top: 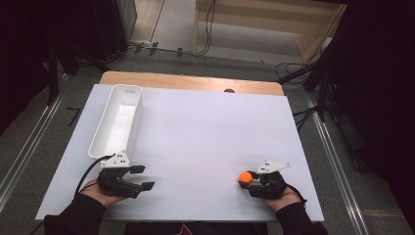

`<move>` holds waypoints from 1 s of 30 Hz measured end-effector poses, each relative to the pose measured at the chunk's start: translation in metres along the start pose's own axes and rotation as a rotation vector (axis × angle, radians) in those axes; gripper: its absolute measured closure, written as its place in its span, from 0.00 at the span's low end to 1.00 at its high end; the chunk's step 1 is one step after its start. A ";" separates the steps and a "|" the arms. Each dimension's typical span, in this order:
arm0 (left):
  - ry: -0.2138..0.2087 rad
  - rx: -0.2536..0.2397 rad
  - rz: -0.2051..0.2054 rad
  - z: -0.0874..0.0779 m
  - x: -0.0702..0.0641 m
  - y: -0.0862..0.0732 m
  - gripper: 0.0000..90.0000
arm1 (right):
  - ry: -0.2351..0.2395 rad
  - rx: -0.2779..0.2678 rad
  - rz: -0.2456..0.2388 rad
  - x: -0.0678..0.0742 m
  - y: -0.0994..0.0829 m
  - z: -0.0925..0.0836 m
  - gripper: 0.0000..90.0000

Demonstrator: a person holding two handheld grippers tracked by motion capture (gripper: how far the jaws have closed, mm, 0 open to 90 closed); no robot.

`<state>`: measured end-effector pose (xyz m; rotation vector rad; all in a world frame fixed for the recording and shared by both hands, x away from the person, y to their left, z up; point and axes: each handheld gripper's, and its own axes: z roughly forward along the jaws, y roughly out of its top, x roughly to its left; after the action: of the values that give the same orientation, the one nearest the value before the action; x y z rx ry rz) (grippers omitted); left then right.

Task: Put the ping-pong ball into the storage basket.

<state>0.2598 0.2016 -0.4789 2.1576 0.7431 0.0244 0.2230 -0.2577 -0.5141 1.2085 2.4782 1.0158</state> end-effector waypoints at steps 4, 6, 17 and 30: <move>0.000 0.000 -0.002 0.000 0.000 0.000 0.32 | 0.006 -0.027 0.022 -0.001 0.002 -0.004 0.53; -0.001 0.001 -0.004 0.000 0.000 0.000 0.32 | 0.011 -0.036 0.027 -0.001 0.003 -0.006 0.53; 0.000 0.005 0.000 0.000 0.000 0.000 0.32 | 0.029 -0.171 0.071 -0.002 0.012 -0.032 0.53; -0.001 0.008 0.002 0.001 -0.001 0.000 0.32 | 0.050 -0.194 0.067 0.001 0.017 -0.034 0.53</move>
<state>0.2595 0.2006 -0.4789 2.1654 0.7421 0.0218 0.2180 -0.2666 -0.4775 1.2254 2.3241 1.2854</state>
